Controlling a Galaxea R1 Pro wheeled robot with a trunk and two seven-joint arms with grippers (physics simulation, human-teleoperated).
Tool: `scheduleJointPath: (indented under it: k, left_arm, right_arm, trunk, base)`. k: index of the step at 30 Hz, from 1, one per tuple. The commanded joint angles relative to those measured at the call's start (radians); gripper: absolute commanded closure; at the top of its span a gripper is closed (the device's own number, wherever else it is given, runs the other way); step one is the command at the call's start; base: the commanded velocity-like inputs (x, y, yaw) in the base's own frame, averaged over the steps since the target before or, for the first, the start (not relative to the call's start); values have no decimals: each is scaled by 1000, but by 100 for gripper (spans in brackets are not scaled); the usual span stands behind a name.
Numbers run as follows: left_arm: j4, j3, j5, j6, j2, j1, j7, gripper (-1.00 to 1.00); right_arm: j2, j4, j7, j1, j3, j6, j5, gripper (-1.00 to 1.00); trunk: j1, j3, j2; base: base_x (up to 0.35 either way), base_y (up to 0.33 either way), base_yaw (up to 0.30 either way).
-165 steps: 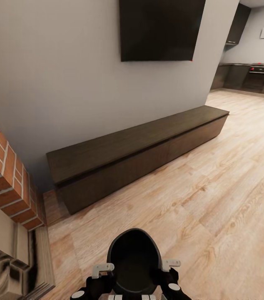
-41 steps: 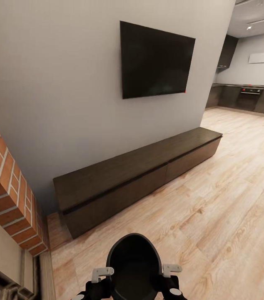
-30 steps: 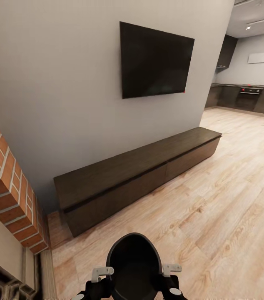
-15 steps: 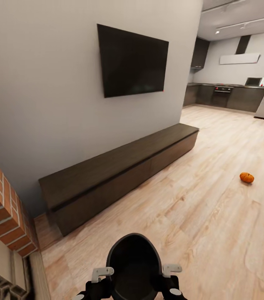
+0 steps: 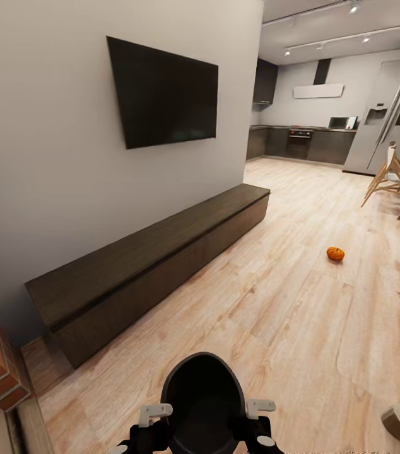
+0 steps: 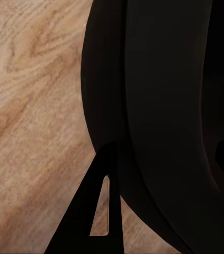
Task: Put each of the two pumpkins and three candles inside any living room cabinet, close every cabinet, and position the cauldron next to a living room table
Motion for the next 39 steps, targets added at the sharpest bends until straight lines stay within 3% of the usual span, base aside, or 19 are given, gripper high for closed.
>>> scheduleJointPath:
  k: [1,6,17,39]
  left_arm:
    - [-1,-2,8,6,2,1,-1,100]
    - [-1,-2,8,6,2,1,-1,100]
    - [-1,-2,8,6,2,1,-1,100]
    - [-1,-1,8,6,2,1,-3,100]
  right_arm:
    - [0,-6,0,-2,5,-3,-3,100]
    - [0,-6,0,-2,5,-3,-3,100]
    - [0,-6,0,-2,5,-3,-4,100]
    - [0,-5,0,-2,5,-3,-5,100]
  trunk:
    - [-4,2,7]
    - [-23,18,42]
    - [-65,49,119]
    - [-65,23,119]
  base:
    - [-1,0,-279]
    - [0,0,-246]
    - [0,0,-26]
    - [-67,7,-159]
